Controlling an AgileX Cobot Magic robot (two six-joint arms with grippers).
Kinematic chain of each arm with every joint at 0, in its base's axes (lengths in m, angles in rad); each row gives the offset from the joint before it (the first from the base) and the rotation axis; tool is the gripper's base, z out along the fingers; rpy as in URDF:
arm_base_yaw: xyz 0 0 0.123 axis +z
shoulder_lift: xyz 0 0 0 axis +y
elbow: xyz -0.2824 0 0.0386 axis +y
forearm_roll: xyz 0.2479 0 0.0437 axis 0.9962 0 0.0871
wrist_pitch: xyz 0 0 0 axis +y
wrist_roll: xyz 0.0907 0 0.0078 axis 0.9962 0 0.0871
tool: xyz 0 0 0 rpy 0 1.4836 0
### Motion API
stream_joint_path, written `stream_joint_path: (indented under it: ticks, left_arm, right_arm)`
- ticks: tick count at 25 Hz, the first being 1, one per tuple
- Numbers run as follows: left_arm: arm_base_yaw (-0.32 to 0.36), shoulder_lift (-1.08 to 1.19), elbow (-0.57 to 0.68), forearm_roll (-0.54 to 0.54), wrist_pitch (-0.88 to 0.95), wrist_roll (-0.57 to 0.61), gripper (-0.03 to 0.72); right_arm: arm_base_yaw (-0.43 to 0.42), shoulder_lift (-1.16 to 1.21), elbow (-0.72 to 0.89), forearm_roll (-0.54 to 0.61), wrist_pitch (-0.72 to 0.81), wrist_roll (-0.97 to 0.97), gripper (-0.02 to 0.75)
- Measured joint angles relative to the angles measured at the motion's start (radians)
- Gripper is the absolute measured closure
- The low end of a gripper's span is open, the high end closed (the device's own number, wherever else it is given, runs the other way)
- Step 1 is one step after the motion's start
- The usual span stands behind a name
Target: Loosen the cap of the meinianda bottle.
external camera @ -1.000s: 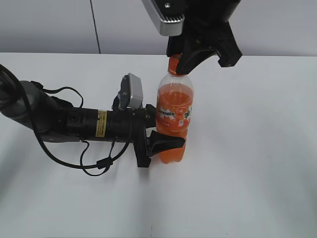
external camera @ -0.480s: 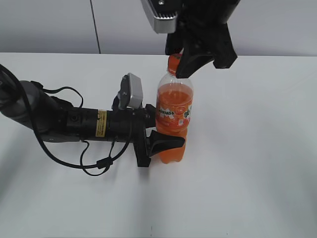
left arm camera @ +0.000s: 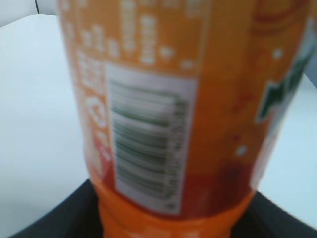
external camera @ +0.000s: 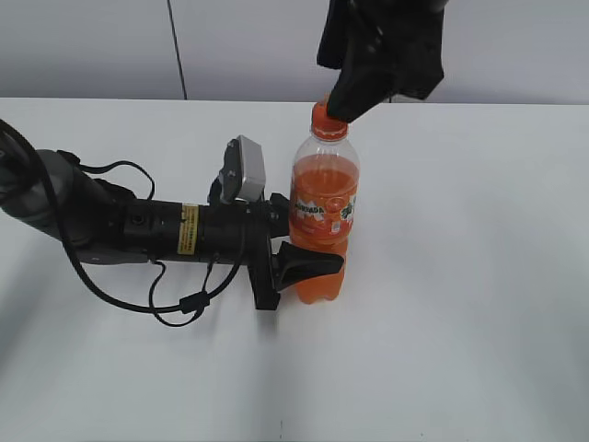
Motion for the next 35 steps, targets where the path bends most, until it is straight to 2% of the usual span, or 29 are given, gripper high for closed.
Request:
stream_joint_path:
  ticks: [6, 12, 15, 19, 35]
  left_arm:
    - [0.0, 0.0, 0.0, 0.0, 0.0, 0.0, 0.297]
    - [0.0, 0.0, 0.0, 0.0, 0.0, -0.001, 0.297]
    - [0.0, 0.0, 0.0, 0.0, 0.0, -0.001, 0.297]
    - [0.0, 0.0, 0.0, 0.0, 0.0, -0.001, 0.297]
    - [0.0, 0.0, 0.0, 0.0, 0.0, -0.001, 0.297]
  right_arm:
    - [0.0, -0.033, 0.0, 0.003, 0.002, 0.472, 0.288]
    - [0.0, -0.034, 0.0, 0.007, 0.002, 1.03, 0.288]
    - [0.0, -0.034, 0.0, 0.007, 0.002, 1.212, 0.288]
    - [0.0, -0.034, 0.0, 0.006, 0.002, 1.264, 0.288]
    - [0.0, 0.064, 0.0, -0.027, -0.002, 1.276, 0.288]
